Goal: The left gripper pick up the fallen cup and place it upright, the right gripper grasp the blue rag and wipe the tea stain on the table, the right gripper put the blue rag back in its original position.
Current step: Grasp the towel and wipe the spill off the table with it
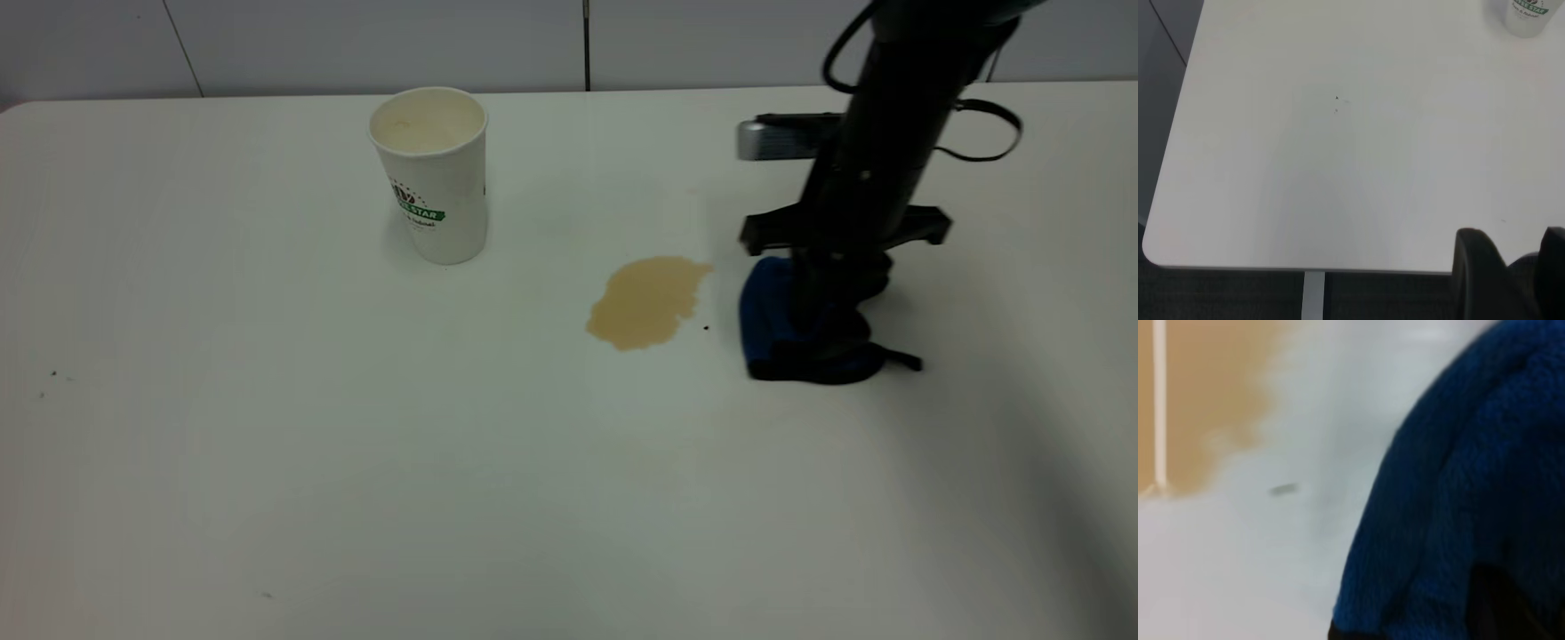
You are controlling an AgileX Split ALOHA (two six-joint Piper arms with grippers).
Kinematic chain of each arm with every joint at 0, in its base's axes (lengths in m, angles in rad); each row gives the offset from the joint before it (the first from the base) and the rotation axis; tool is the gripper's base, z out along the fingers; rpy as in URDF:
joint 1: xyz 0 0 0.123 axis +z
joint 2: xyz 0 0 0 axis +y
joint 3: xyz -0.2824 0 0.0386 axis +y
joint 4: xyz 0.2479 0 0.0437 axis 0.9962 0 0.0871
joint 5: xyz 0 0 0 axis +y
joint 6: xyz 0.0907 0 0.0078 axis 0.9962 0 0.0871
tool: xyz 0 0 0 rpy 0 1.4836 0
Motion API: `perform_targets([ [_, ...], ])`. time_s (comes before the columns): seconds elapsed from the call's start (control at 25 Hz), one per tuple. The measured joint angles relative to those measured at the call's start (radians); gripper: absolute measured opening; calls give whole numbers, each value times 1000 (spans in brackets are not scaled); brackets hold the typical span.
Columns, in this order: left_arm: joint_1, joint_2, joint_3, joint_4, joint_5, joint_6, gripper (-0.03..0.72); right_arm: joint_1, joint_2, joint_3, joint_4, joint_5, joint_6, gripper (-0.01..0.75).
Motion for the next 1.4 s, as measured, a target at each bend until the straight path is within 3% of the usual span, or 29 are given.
perform_targets([
  [0.32,0,0,0,0,0,0,240,220,0,-67,9,-2,-9,64],
  [0.64,0,0,0,0,0,0,240,262,3,-81,7,-172,-2,64],
  [0.88,0,0,0,0,0,0,240,226,39,-81,-28,-327,-2,64],
  [1.08,0,0,0,0,0,0,240,126,52,-83,-28,-367,2,64],
  [1.24,0,0,0,0,0,0,240,21,52,-90,-29,-329,27,64],
  [1.4,0,0,0,0,0,0,240,-38,45,-90,-52,-214,53,64],
])
